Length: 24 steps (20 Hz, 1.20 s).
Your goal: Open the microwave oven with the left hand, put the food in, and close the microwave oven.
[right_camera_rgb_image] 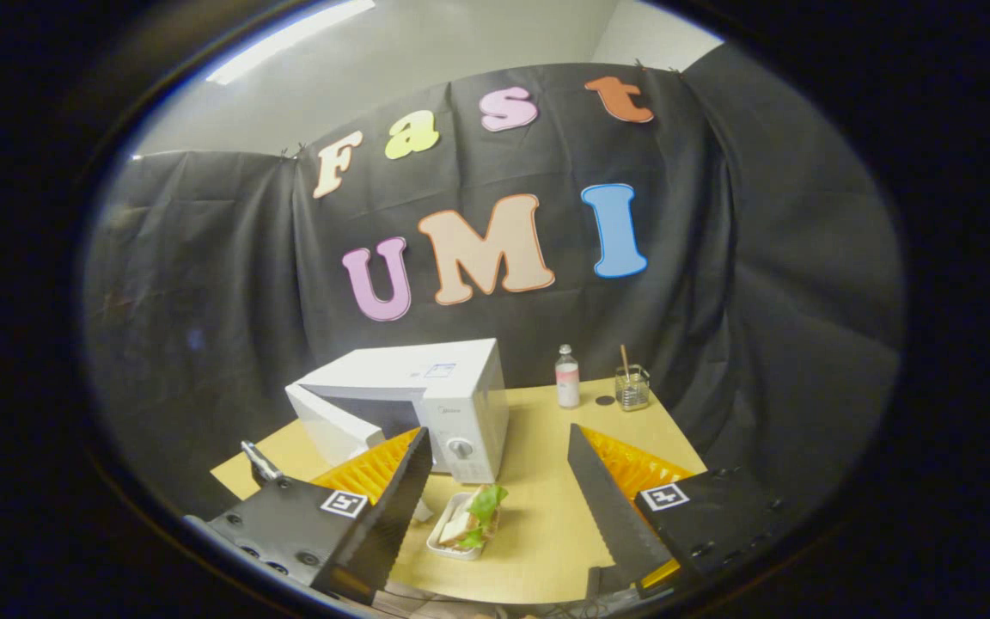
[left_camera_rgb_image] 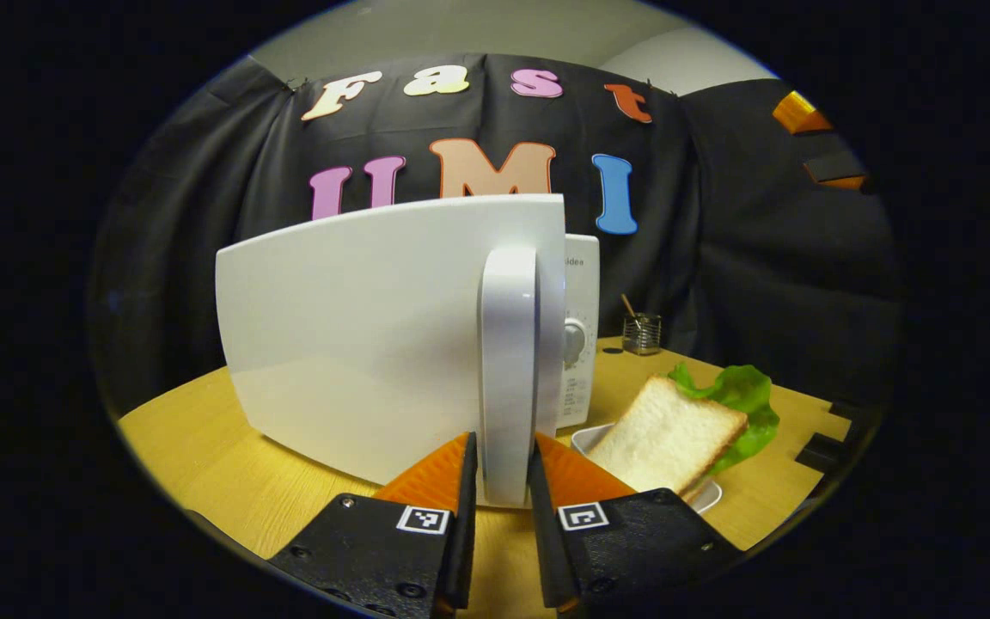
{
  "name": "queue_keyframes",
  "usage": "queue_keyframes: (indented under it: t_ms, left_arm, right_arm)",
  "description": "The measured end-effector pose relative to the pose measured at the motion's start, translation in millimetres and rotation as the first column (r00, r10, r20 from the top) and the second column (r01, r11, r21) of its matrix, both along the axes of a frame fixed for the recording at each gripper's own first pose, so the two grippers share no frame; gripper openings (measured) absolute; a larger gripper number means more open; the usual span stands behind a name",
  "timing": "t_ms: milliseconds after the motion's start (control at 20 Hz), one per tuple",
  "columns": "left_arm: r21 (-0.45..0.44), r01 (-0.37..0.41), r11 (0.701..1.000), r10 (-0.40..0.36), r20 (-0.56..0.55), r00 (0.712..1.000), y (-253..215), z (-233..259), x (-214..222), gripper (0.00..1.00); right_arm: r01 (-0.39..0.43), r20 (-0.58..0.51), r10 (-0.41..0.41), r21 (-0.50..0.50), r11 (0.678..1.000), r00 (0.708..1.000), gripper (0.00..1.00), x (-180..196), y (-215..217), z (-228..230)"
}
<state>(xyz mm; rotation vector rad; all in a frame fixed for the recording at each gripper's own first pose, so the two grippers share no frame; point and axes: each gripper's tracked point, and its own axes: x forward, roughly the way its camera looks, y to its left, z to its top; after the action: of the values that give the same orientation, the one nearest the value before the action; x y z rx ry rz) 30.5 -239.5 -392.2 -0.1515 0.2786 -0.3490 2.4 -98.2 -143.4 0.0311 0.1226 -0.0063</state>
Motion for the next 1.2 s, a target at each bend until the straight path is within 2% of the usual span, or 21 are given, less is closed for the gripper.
queue_keyframes:
  t_ms: [50,100,150,200,350,450,500,550,650,900,1200]
  left_arm:
    - [-0.033,0.006,0.999,-0.006,-0.014,1.0,5.0,1.6,-6.9,0.37]
    - [-0.048,0.008,0.999,-0.01,-0.034,0.999,9.5,2.5,-13.3,0.34]
    - [-0.049,0.005,0.999,-0.007,-0.053,0.999,16.1,1.3,-18.9,0.41]
    - [-0.049,0.004,0.999,-0.006,-0.053,0.999,21.9,2.7,-23.9,0.4]
    - [-0.014,-0.005,1.0,0.005,-0.036,0.999,42.1,3.5,-37.1,0.63]
    - [0.014,-0.023,1.0,0.023,-0.013,1.0,60.8,5.5,-45.3,0.73]
    - [0.025,-0.032,0.999,0.032,0.002,0.999,69.8,7.8,-49.9,0.73]
    - [0.043,-0.037,0.998,0.036,0.009,0.999,77.6,7.2,-54.8,0.82]
    - [0.063,-0.044,0.997,0.043,0.014,0.999,95.4,7.6,-65.9,0.92]
    - [0.088,-0.114,0.989,0.115,0.0,0.993,155.7,8.8,-98.6,0.93]
    - [0.05,-0.222,0.974,0.223,-0.017,0.975,232.6,18.0,-129.3,0.93]
  right_arm:
    - [-0.004,0.0,0.004,-0.003,1.0,1.0,0.99,0.6,2.5,-2.5]
    - [-0.013,-0.004,0.013,0.001,1.0,1.0,0.99,2.0,5.5,-5.3]
    - [-0.021,-0.007,0.021,0.006,1.0,1.0,0.99,3.6,9.5,-8.0]
    - [-0.028,-0.013,0.028,0.009,1.0,1.0,0.99,5.0,12.6,-9.9]
    - [-0.043,-0.013,0.043,0.011,0.999,0.999,0.99,6.9,21.2,-15.3]
    - [-0.06,-0.018,0.06,0.016,0.998,0.998,0.99,9.3,29.0,-21.3]
    - [-0.065,-0.022,0.065,0.017,0.998,0.998,0.99,10.2,31.6,-24.2]
    - [-0.068,-0.028,0.069,0.018,0.998,0.997,0.98,11.7,34.6,-29.0]
    - [-0.078,-0.041,0.078,0.017,0.997,0.996,0.98,13.6,41.0,-37.2]
    - [-0.096,-0.088,0.097,0.019,0.995,0.991,0.99,24.0,53.3,-62.5]
    - [-0.119,-0.134,0.122,0.031,0.992,0.983,0.99,33.4,72.2,-90.0]
